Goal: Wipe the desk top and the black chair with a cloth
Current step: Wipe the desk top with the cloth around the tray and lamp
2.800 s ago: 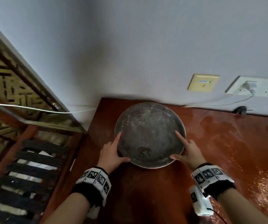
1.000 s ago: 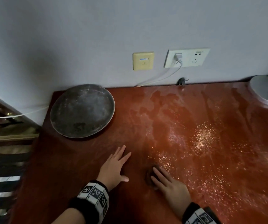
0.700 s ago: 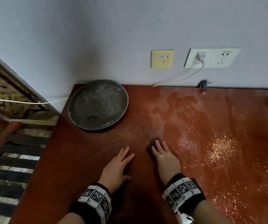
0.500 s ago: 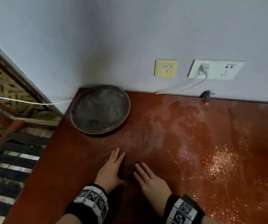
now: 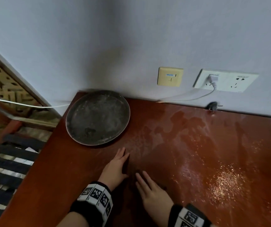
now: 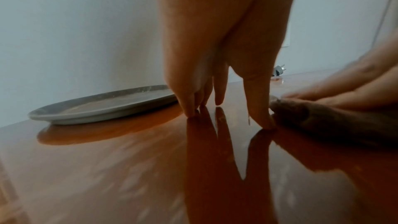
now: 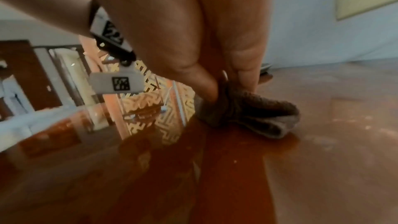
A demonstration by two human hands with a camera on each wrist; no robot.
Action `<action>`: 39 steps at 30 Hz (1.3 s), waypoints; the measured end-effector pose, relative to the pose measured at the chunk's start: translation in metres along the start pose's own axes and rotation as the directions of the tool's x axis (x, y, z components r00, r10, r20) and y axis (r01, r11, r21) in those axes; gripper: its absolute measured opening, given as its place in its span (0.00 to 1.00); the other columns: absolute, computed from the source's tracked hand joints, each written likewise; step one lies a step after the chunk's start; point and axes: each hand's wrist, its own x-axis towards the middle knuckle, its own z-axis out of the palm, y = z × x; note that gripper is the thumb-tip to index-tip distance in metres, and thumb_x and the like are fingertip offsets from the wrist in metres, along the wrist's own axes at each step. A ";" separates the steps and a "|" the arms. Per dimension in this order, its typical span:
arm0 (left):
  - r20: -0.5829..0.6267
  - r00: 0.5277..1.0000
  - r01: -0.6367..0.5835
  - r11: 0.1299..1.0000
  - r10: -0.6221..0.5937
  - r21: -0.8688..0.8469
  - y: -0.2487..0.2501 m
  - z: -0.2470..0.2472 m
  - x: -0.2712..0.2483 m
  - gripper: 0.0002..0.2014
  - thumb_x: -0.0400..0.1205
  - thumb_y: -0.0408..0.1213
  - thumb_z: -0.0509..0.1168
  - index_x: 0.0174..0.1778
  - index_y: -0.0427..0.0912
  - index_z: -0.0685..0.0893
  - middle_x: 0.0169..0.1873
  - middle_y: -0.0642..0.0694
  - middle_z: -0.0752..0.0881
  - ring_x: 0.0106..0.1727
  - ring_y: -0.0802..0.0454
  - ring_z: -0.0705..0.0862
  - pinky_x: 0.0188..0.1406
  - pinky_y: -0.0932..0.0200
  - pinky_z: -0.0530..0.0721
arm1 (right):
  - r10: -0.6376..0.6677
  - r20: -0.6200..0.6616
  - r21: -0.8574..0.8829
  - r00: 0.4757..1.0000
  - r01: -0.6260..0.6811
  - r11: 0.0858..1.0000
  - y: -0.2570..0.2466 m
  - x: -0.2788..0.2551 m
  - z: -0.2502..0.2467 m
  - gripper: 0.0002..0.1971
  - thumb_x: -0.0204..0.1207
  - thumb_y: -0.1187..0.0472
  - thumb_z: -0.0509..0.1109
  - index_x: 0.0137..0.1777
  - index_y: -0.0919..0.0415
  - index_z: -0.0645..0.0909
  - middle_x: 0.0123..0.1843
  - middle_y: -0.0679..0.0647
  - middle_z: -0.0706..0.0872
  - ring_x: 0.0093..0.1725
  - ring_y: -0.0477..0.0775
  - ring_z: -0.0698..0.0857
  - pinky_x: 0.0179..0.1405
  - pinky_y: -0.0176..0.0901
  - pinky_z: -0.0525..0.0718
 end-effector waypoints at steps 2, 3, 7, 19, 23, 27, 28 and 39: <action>-0.006 1.000 -0.006 1.000 0.006 -0.010 0.005 -0.003 0.011 0.45 0.76 0.33 0.72 0.84 0.48 0.51 0.83 0.53 0.42 0.83 0.58 0.41 0.78 0.64 0.52 | -0.006 0.002 0.027 1.000 0.005 1.000 0.010 0.001 -0.014 0.25 0.65 0.60 0.52 0.46 0.54 0.92 0.57 0.51 0.89 0.56 0.53 0.88 0.43 0.37 0.87; -0.013 1.000 -0.005 1.000 0.005 -0.015 0.006 -0.005 0.016 0.45 0.76 0.33 0.72 0.84 0.49 0.51 0.83 0.53 0.42 0.83 0.58 0.41 0.79 0.62 0.53 | 0.011 0.004 0.012 1.000 -0.011 1.000 0.023 0.008 -0.025 0.28 0.66 0.61 0.48 0.53 0.58 0.90 0.63 0.54 0.86 0.61 0.56 0.85 0.49 0.38 0.86; -0.039 0.999 0.018 0.998 -0.020 -0.057 0.008 -0.010 0.024 0.47 0.75 0.34 0.73 0.84 0.50 0.49 0.83 0.56 0.42 0.83 0.59 0.42 0.78 0.62 0.56 | 0.176 0.039 -0.111 0.984 -0.171 0.979 0.099 0.052 -0.071 0.29 0.82 0.71 0.43 0.83 0.66 0.42 0.84 0.60 0.37 0.83 0.62 0.39 0.80 0.52 0.59; 0.044 0.999 -0.015 0.995 0.019 -0.099 0.017 -0.015 0.054 0.57 0.71 0.39 0.77 0.83 0.48 0.40 0.82 0.54 0.37 0.82 0.59 0.37 0.78 0.64 0.49 | -0.046 0.078 -0.178 0.996 0.060 0.982 0.114 0.072 -0.102 0.32 0.82 0.67 0.51 0.83 0.65 0.41 0.84 0.57 0.34 0.83 0.58 0.37 0.80 0.45 0.42; 0.018 1.000 -0.009 0.994 0.011 -0.108 0.022 -0.015 0.059 0.57 0.72 0.41 0.77 0.83 0.47 0.37 0.81 0.54 0.35 0.82 0.58 0.36 0.77 0.65 0.46 | 0.133 0.063 -0.186 0.989 -0.120 0.975 0.134 0.102 -0.116 0.32 0.82 0.68 0.51 0.82 0.68 0.39 0.84 0.62 0.37 0.82 0.62 0.36 0.80 0.51 0.39; -0.019 1.000 -0.025 0.990 0.022 -0.136 0.027 -0.013 0.071 0.59 0.70 0.41 0.78 0.82 0.47 0.35 0.82 0.52 0.34 0.82 0.58 0.36 0.78 0.64 0.46 | -0.135 0.183 -0.160 0.974 0.165 0.973 0.086 0.078 -0.101 0.30 0.84 0.65 0.50 0.82 0.70 0.42 0.84 0.63 0.39 0.82 0.61 0.34 0.78 0.49 0.34; -0.018 0.999 -0.030 0.989 0.028 -0.144 0.029 -0.013 0.074 0.60 0.70 0.40 0.78 0.82 0.46 0.35 0.82 0.52 0.35 0.81 0.59 0.36 0.78 0.65 0.45 | -0.150 0.166 -0.167 0.975 0.178 0.970 0.085 0.076 -0.095 0.31 0.84 0.65 0.50 0.83 0.68 0.40 0.84 0.61 0.37 0.82 0.59 0.34 0.79 0.47 0.37; -0.005 0.999 -0.034 0.993 0.034 -0.109 0.060 -0.018 0.113 0.56 0.71 0.42 0.76 0.83 0.41 0.40 0.83 0.47 0.40 0.83 0.54 0.38 0.81 0.59 0.43 | 0.271 -0.038 0.025 0.962 -0.271 0.962 0.188 0.123 -0.118 0.32 0.83 0.66 0.57 0.80 0.75 0.44 0.83 0.69 0.44 0.83 0.66 0.44 0.78 0.47 0.34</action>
